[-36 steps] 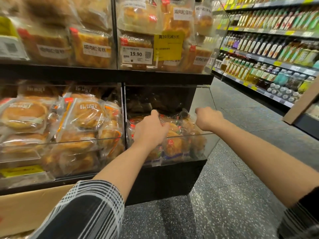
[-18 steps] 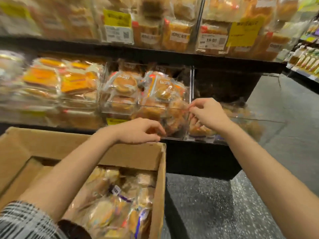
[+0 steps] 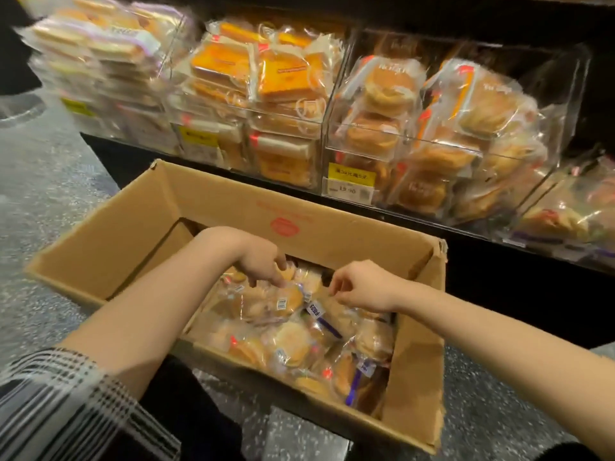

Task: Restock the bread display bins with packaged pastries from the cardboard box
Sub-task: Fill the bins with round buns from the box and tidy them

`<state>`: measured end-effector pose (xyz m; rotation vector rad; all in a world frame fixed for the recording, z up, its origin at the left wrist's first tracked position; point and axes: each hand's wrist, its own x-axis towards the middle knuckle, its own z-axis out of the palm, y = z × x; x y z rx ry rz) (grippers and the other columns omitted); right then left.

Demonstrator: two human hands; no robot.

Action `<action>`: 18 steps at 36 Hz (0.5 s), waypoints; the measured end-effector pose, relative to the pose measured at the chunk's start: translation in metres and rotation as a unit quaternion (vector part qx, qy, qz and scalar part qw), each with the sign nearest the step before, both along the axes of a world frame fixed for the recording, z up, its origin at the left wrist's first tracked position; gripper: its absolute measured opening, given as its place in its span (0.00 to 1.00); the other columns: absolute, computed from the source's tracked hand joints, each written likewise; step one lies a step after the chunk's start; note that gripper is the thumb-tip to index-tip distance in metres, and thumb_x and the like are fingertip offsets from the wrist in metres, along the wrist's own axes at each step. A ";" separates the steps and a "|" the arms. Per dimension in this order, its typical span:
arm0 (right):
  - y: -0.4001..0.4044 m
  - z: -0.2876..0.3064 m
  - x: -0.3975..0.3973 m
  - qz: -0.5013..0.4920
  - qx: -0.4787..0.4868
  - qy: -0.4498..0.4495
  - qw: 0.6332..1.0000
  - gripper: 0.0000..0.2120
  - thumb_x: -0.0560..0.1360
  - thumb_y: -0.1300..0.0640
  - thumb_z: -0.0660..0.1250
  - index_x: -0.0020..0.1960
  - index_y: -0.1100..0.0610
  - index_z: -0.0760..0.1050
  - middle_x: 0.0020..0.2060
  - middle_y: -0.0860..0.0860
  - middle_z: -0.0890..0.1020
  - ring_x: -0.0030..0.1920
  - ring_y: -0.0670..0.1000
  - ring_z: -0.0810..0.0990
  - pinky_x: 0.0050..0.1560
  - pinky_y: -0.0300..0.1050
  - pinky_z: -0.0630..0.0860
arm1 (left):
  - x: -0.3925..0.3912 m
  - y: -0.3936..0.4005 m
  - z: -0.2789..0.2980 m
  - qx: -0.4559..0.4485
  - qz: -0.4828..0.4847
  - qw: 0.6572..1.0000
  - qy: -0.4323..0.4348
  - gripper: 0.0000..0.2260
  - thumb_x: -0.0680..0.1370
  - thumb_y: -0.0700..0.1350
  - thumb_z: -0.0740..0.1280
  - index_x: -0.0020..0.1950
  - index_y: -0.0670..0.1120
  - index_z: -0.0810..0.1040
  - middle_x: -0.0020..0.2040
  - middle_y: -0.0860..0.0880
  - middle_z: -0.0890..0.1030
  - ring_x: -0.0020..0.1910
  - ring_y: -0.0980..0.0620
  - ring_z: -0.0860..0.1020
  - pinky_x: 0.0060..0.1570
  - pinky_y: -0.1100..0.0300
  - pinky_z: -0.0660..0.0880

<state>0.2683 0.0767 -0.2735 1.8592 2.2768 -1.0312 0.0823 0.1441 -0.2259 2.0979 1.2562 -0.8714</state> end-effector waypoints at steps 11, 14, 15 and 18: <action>0.017 -0.095 -0.104 0.000 -0.112 0.050 0.992 0.14 0.74 0.53 0.70 0.52 0.63 0.78 0.41 0.53 0.78 0.42 0.50 0.76 0.36 0.42 0.72 | -0.054 0.037 -0.043 -0.045 0.044 0.998 0.021 0.24 0.81 0.53 0.61 0.76 0.50 0.62 0.44 0.57 0.70 0.50 0.51 0.74 0.65 0.50 0.69; 0.019 -0.112 -0.124 -0.006 -0.115 0.059 0.992 0.20 0.71 0.43 0.72 0.49 0.61 0.78 0.42 0.53 0.80 0.46 0.53 0.79 0.46 0.49 0.76 | -0.060 0.040 -0.048 -0.038 0.031 0.999 0.009 0.23 0.81 0.54 0.61 0.75 0.50 0.63 0.45 0.57 0.72 0.50 0.52 0.74 0.61 0.54 0.70; 0.019 -0.115 -0.128 0.005 -0.119 0.050 0.992 0.22 0.71 0.41 0.72 0.50 0.60 0.79 0.42 0.53 0.81 0.46 0.53 0.79 0.46 0.48 0.77 | -0.061 0.040 -0.049 -0.031 0.026 0.999 0.002 0.23 0.81 0.54 0.61 0.74 0.50 0.64 0.48 0.55 0.75 0.51 0.52 0.73 0.59 0.55 0.70; 0.020 -0.119 -0.140 0.027 -0.141 -0.010 0.990 0.24 0.72 0.40 0.69 0.54 0.61 0.78 0.46 0.53 0.82 0.46 0.50 0.79 0.43 0.41 0.77 | -0.066 0.041 -0.053 -0.031 0.025 0.999 -0.004 0.23 0.81 0.55 0.60 0.74 0.49 0.64 0.63 0.48 0.74 0.57 0.49 0.73 0.63 0.53 0.70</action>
